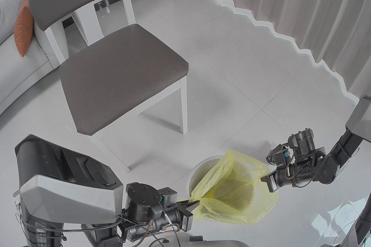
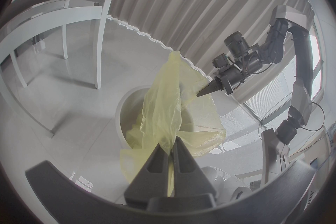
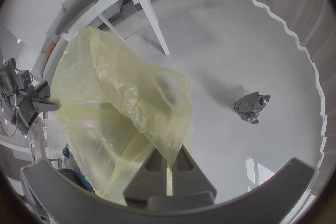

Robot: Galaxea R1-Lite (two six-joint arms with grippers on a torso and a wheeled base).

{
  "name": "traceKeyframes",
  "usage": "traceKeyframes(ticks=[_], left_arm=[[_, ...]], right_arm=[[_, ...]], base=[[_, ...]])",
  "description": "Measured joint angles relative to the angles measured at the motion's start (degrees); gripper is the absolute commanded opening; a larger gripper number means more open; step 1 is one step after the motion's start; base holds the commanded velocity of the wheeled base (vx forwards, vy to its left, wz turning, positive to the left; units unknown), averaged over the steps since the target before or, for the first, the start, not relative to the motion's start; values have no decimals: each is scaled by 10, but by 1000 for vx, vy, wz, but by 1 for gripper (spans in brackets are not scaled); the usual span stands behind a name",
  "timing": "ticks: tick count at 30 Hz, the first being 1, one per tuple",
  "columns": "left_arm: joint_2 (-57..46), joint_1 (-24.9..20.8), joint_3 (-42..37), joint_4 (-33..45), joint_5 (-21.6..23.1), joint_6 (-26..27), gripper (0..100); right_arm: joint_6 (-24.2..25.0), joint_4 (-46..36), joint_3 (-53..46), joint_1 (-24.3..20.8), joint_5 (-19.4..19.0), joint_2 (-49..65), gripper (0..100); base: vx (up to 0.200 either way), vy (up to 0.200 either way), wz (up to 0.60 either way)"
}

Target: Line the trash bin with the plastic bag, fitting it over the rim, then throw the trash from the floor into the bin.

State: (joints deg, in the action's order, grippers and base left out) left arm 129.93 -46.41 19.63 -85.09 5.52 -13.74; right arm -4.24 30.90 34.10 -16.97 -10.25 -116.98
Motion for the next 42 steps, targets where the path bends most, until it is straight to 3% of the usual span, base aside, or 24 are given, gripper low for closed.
traceKeyframes(ticks=[15,26,34,42], left_arm=[[30,-13,-63,-39,-6,-8,0],[-8,-33,-86,-39,-8,-46,0],[15,-34,-69,-39,-17,-43,0],[56,2,-12,-39,-12,-30,0]], right_arm=[[-4,0,-21,11,0,-4,0],[-35,-9,-42,30,-2,14,0],[-34,-3,-39,35,-2,11,0],[-33,-2,18,48,-7,-33,0]], base=[[0,0,0],[0,0,0],[0,0,0],[0,0,0]])
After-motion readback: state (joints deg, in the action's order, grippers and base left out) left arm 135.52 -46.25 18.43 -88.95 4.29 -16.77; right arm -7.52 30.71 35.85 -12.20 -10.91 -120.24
